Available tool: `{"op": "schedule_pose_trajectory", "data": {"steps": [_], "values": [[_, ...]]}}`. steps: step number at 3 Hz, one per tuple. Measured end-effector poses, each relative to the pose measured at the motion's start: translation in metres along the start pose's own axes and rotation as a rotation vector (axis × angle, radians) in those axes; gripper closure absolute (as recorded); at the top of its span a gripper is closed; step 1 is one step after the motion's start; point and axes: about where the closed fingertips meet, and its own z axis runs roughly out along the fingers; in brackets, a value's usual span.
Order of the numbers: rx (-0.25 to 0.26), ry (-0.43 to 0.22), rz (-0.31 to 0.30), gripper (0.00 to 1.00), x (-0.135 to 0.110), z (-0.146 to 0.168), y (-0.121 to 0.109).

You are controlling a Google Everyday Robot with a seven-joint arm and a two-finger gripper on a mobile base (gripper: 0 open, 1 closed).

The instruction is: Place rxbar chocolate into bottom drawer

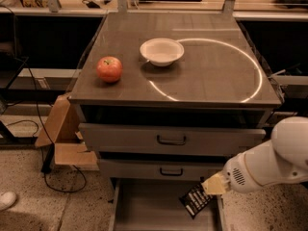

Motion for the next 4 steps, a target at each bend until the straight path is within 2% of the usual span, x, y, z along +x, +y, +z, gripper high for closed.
{"op": "schedule_pose_trajectory", "data": {"steps": [2,3,4], "values": [[0.038,0.034,0.115,1.00,0.018,0.063,-0.009],[0.041,0.031,0.124,1.00,0.018,0.064,-0.009],[0.008,0.072,0.148,1.00,0.032,0.108,-0.003]]}}
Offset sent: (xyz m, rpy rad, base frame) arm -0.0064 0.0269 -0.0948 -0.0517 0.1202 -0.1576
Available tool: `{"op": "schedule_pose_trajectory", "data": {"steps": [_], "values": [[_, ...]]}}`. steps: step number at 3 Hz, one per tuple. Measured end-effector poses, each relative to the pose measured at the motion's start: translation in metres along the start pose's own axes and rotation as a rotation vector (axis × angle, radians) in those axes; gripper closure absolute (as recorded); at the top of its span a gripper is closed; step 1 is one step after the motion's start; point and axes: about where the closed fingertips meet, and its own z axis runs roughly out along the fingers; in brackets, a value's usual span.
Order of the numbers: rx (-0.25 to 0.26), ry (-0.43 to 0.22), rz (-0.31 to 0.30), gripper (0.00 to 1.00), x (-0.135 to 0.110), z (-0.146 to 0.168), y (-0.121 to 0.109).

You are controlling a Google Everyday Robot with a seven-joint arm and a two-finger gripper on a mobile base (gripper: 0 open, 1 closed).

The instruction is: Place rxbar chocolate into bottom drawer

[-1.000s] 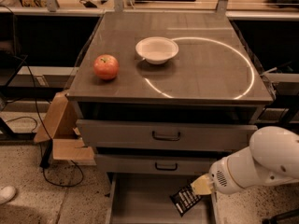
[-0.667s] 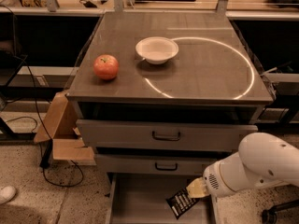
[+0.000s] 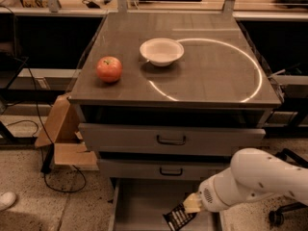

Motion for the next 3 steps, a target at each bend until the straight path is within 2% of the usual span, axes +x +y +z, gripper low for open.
{"op": "schedule_pose_trajectory", "data": {"steps": [1,2,3], "values": [[-0.021,0.034,0.043,1.00,0.003,0.067,0.003],[-0.021,0.031,0.046,1.00,0.002,0.069,0.003],[-0.053,0.027,0.116,1.00,0.008,0.093,0.003]]}}
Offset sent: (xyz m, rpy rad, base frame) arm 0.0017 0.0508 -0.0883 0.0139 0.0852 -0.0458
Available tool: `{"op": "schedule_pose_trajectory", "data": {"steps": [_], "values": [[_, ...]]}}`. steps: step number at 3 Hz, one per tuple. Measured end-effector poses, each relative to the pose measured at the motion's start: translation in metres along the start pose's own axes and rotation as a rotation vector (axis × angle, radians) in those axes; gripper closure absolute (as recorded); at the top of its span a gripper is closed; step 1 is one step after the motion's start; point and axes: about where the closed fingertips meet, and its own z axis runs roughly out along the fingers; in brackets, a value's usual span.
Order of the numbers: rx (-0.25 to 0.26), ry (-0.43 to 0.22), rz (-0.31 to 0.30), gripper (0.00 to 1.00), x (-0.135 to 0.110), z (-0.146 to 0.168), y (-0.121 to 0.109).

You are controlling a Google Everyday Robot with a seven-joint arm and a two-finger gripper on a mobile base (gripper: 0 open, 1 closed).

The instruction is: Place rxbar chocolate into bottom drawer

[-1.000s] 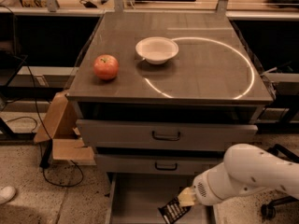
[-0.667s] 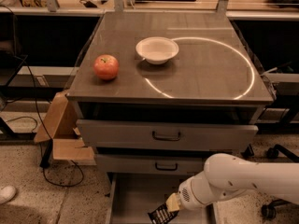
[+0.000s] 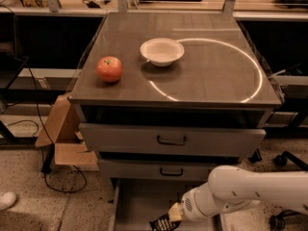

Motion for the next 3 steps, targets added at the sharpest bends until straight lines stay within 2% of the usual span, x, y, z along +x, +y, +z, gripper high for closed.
{"op": "schedule_pose_trajectory", "data": {"steps": [2,3], "values": [[-0.046,-0.086,0.114,1.00,-0.023,0.039,0.000],[-0.056,-0.086,0.115,1.00,-0.028,0.044,-0.003]]}}
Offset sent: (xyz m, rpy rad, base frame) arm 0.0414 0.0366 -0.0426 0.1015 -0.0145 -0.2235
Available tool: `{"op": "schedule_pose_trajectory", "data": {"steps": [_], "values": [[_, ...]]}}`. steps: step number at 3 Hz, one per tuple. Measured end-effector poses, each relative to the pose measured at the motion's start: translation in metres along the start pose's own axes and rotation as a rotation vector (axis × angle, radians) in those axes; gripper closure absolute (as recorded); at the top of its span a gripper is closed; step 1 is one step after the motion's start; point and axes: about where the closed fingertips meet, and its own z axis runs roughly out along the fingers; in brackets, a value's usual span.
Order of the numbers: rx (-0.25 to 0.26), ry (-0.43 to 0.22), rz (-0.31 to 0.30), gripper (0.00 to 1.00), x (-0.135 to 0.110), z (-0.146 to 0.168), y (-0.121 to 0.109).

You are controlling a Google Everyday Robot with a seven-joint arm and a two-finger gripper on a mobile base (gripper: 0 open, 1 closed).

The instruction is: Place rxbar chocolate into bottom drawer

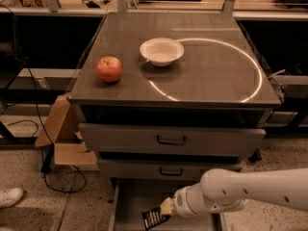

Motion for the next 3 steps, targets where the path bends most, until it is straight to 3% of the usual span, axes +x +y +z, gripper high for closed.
{"op": "schedule_pose_trajectory", "data": {"steps": [1,3], "values": [[-0.028,0.014,0.027,1.00,-0.021,0.054,-0.017],[-0.055,0.039,0.048,1.00,-0.014,0.075,-0.028]]}}
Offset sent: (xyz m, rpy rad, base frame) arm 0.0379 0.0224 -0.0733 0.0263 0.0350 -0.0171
